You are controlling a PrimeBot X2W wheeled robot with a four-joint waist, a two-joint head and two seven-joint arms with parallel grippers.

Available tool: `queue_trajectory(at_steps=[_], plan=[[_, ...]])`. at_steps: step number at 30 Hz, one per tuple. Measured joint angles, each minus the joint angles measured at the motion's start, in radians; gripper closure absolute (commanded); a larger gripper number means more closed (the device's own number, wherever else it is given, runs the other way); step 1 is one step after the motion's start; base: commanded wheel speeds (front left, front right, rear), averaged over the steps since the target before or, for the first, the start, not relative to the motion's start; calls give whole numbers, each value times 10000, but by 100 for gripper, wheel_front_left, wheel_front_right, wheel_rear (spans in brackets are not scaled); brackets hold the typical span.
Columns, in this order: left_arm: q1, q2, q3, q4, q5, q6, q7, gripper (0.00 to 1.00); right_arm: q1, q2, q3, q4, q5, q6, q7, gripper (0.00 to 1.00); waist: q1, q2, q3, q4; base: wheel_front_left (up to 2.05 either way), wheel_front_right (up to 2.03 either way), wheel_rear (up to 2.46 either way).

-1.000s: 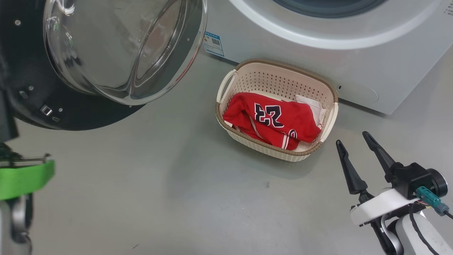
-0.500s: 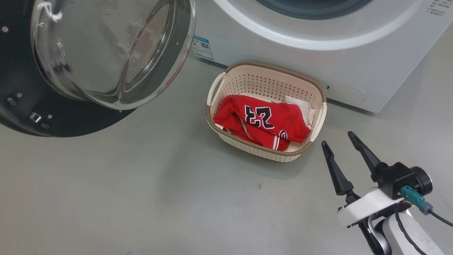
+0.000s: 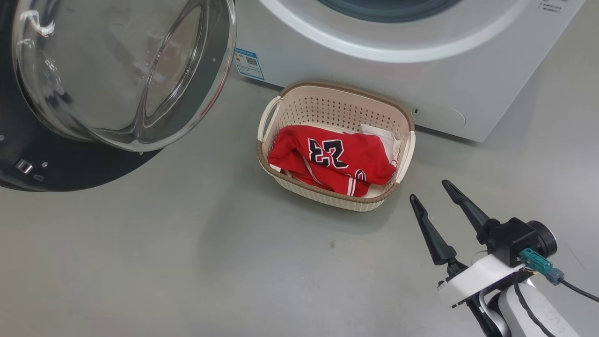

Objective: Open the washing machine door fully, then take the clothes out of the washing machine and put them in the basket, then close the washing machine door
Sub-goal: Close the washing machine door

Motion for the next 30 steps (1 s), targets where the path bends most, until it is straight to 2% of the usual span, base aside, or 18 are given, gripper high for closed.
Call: queue_trajectory(at_steps=[5, 14, 30], plan=[[-208, 19, 109, 752, -284, 35, 619, 100, -26, -2, 25, 31, 33, 0, 0, 0, 0, 0, 14, -108, 0, 0, 0], [-583, 6, 201, 1386, -508, 92, 1072, 100, -119, -33, 17, 50, 38, 0, 0, 0, 0, 0, 2, -176, 0, 0, 0], [-1133, -439, 27, 2328, -1193, 94, 2543, 100, -217, -36, 109, 54, 38, 0, 0, 0, 0, 0, 46, -204, 0, 0, 0]])
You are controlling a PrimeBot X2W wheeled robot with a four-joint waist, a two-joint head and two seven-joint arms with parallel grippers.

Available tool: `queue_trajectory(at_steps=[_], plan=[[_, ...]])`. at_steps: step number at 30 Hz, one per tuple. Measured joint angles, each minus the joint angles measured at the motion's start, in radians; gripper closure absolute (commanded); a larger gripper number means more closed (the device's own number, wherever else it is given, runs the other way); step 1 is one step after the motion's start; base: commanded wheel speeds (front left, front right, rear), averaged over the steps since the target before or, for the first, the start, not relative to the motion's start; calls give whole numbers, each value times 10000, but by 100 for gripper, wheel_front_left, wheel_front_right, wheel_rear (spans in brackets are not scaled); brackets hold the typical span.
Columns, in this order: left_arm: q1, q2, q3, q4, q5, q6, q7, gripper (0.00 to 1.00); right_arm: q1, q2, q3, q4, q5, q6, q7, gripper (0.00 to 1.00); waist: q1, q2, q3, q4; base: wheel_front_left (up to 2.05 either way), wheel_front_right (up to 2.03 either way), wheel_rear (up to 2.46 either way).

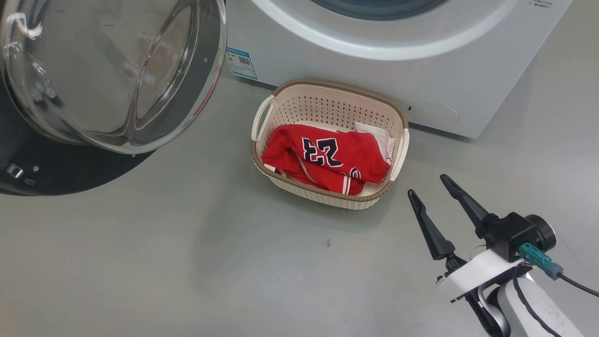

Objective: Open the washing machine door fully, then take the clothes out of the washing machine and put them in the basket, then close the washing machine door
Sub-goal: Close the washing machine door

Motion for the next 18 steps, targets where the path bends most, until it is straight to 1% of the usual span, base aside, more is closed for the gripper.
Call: queue_trajectory(at_steps=[5, 11, 14, 18], plan=[[-116, -178, 52, 309, -127, 4, 364, 100, -41, -27, 4, 2, 0, 0, 0, 0, 0, 0, 26, -42, 0, 0, 0], [-393, -280, 161, 500, -546, 48, 859, 100, -81, -36, 2, 2, 2, 0, 0, 0, 0, 0, 76, -103, 0, 0, 0], [-503, -487, 205, 593, -763, 59, 1145, 100, -103, -38, 2, 2, 4, 0, 0, 0, 0, 0, 107, -135, 0, 0, 0], [-619, -449, 240, 612, -823, 79, 1335, 100, -160, -46, -4, 4, 4, 0, 0, 0, 0, 0, 138, -167, 0, 0, 0]])
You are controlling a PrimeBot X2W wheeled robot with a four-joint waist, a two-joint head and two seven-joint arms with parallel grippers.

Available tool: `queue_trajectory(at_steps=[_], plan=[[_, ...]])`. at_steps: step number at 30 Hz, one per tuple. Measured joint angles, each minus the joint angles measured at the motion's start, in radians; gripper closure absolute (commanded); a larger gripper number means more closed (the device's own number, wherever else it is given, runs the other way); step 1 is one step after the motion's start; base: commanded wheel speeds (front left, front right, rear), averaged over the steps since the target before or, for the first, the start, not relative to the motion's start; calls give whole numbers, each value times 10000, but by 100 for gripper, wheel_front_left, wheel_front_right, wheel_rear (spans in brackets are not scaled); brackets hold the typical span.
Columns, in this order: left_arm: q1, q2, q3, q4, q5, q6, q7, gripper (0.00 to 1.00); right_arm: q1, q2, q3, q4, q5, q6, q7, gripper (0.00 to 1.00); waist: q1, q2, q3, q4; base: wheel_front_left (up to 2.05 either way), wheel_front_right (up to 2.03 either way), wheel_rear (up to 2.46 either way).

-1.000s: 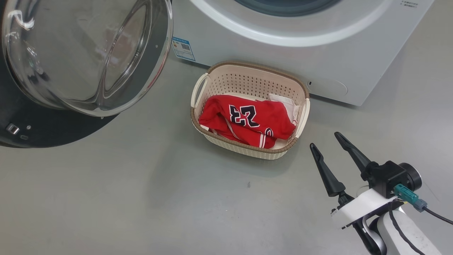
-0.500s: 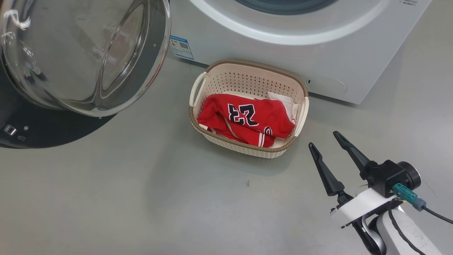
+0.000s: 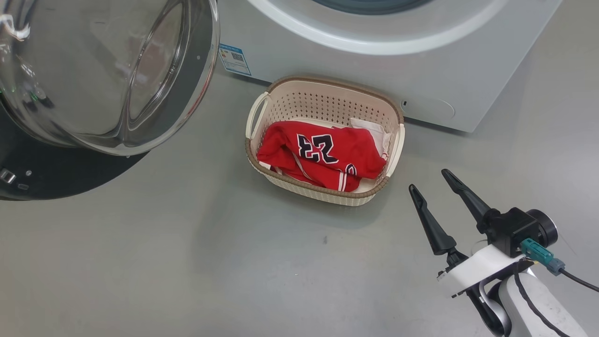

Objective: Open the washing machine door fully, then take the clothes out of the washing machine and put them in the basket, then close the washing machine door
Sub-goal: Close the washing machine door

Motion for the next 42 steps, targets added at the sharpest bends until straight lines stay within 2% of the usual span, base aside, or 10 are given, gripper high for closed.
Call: queue_trajectory(at_steps=[28, 42], plan=[[67, -25, -640, 128, 35, -23, 1486, 100, -24, 56, -46, 140, 90, 0, 0, 0, 0, 0, -221, -7, 0, 0, 0], [817, -679, -1166, -69, -422, -805, 2892, 100, -10, 299, -63, 288, 104, 0, 0, 0, 0, 0, -703, 94, 0, 0, 0]])
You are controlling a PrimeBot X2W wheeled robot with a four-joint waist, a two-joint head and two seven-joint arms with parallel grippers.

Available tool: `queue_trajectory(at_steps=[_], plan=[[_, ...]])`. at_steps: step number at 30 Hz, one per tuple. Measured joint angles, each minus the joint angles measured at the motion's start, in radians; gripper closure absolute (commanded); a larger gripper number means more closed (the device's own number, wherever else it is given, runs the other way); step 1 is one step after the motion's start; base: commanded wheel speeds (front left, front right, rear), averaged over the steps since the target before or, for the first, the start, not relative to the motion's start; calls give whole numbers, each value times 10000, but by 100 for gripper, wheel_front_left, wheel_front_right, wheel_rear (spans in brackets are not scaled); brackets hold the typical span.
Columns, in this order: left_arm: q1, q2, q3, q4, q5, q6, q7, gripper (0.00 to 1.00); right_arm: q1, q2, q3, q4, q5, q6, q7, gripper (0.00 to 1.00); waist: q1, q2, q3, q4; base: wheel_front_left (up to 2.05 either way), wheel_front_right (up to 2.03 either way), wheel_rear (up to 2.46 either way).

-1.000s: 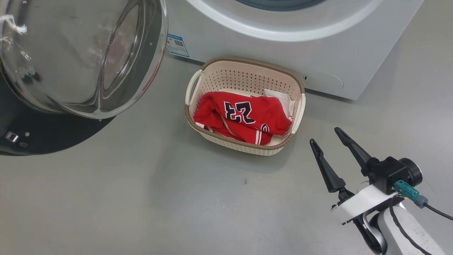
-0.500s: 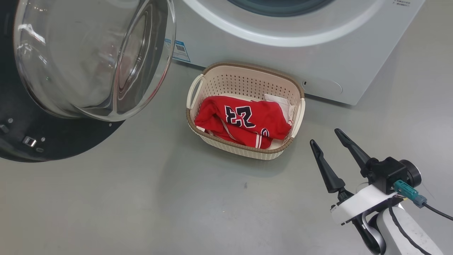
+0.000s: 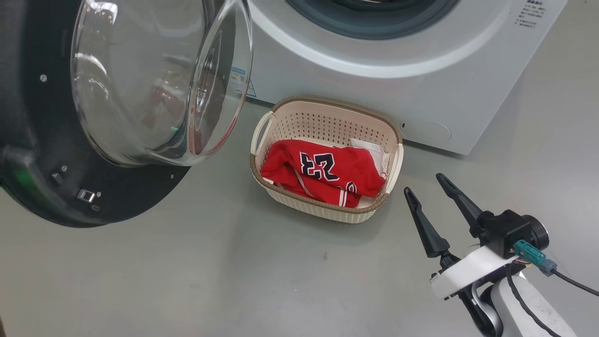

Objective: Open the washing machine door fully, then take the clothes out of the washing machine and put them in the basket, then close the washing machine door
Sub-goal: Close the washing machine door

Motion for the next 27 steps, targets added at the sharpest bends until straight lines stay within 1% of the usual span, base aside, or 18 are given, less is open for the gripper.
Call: queue_trajectory(at_steps=[2, 7, 9, 11, 19, 24, 27], plan=[[164, -31, -17, -50, -73, -52, 163, 100, 8, 58, 29, 23, 0, 0, 0, 0, 0, 0, -63, 9, 0, 0, 0], [558, -188, -38, -307, -320, -362, 633, 100, 44, 150, 109, 48, 0, 0, 0, 0, 0, 0, -208, 21, 0, 0, 0], [699, -393, -96, -443, -539, -533, 823, 100, 58, 171, 107, 73, 0, 0, 0, 0, 0, 0, -275, 29, 0, 0, 0], [825, -548, -163, -552, -571, -587, 968, 100, 81, 180, 117, 90, 0, 0, 0, 0, 0, 0, -333, 36, 0, 0, 0], [1340, -945, -401, -1035, -744, -966, 1501, 100, 172, 230, 167, 109, 0, 0, 0, 0, 0, 0, -475, 35, 0, 0, 0], [1544, -1241, -577, -1419, -744, -974, 1595, 100, 201, 240, 167, 136, -2, 0, 0, 0, 0, 0, -517, 51, 0, 0, 0], [1634, -1277, -642, -1634, -744, -974, 1701, 100, 201, 247, 167, 140, -2, 0, 0, 0, 0, 0, -519, 53, 0, 0, 0]])
